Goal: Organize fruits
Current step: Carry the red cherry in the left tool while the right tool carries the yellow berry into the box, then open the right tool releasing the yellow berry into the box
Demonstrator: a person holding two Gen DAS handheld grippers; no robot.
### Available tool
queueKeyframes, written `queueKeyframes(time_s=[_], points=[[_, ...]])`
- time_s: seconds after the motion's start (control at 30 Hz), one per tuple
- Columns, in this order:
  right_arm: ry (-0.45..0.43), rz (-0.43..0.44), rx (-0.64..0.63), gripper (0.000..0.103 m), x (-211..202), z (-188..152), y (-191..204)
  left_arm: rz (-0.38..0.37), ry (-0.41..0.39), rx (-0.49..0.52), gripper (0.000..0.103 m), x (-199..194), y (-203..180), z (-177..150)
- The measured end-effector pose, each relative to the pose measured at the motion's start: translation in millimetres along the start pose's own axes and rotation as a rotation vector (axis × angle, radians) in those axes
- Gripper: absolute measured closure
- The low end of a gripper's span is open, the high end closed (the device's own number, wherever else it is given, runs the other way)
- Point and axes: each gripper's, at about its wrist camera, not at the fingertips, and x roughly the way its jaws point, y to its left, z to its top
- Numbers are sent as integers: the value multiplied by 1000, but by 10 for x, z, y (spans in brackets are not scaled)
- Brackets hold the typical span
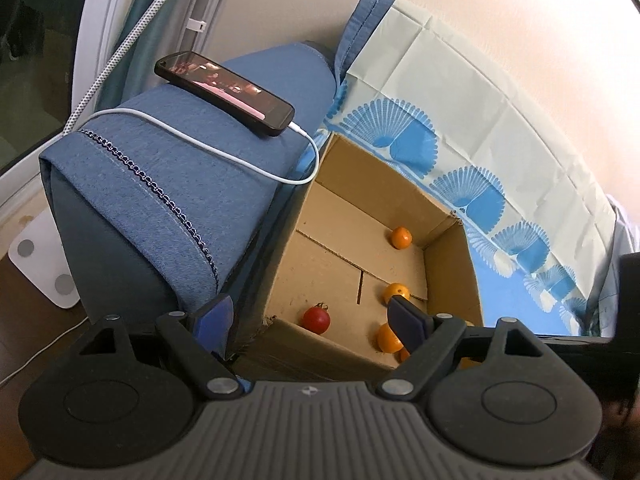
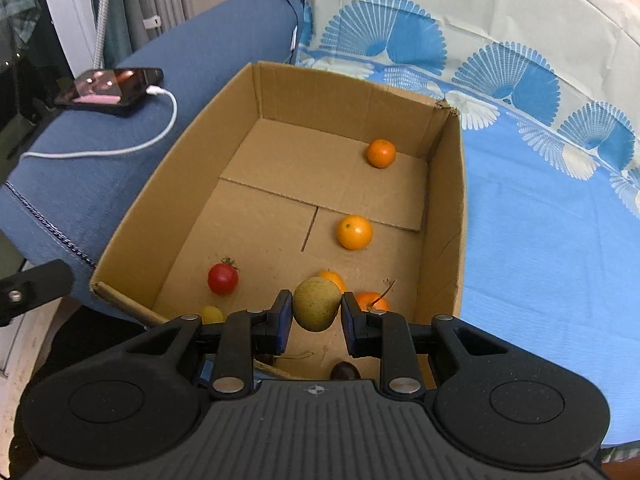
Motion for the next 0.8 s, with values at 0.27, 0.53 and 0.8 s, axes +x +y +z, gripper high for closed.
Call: queueKeyframes(time_s=[0.27, 0.53, 0.8], points=[[34, -46, 1, 76, 230, 66, 93, -7, 6, -14, 15, 9, 116, 1], [21, -29, 41, 36, 143, 51, 60, 16, 13, -6, 15, 32, 52, -12], [-46, -49, 25, 21, -205, -165, -64, 86, -43, 82, 15, -116, -254, -29]])
